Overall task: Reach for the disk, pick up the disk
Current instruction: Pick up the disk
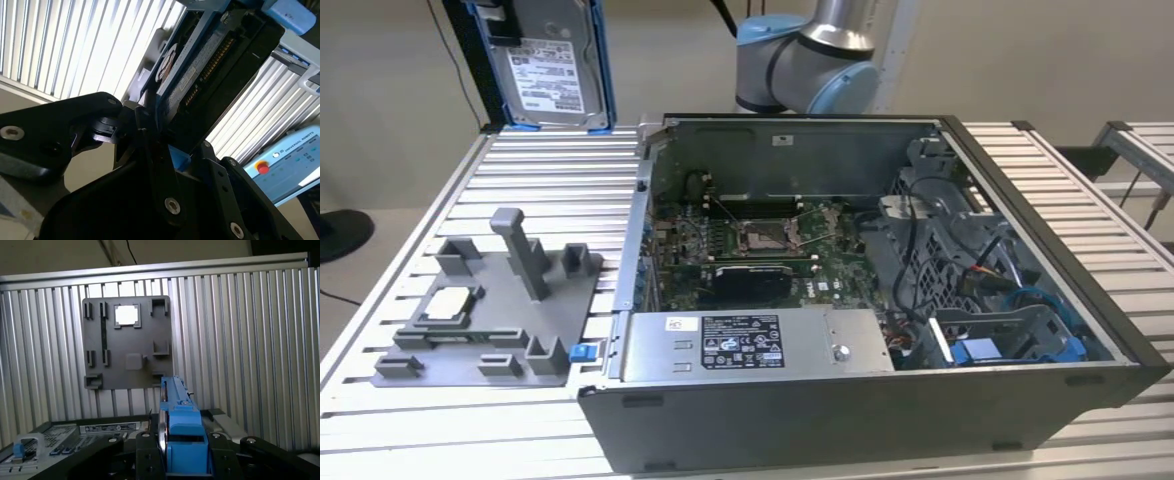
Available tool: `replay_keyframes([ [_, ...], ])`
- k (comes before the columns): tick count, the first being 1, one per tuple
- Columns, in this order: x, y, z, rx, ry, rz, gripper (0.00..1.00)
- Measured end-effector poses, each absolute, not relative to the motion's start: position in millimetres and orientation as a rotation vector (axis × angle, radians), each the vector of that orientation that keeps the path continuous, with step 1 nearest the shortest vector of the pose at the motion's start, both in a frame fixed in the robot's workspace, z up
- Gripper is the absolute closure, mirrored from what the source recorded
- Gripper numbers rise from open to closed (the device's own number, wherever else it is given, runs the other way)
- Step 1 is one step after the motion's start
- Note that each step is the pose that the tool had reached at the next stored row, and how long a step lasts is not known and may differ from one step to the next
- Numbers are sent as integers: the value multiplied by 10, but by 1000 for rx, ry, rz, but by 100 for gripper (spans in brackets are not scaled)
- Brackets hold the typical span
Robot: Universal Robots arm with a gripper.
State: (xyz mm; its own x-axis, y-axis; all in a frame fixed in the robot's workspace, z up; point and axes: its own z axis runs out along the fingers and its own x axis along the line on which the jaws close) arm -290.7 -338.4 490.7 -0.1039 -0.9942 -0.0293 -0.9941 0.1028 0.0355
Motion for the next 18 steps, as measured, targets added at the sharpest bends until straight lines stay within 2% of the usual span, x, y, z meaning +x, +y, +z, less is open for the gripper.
replay_keyframes([
  [18, -2433, -3384, 4898, 2103, -2331, -71, 100],
])
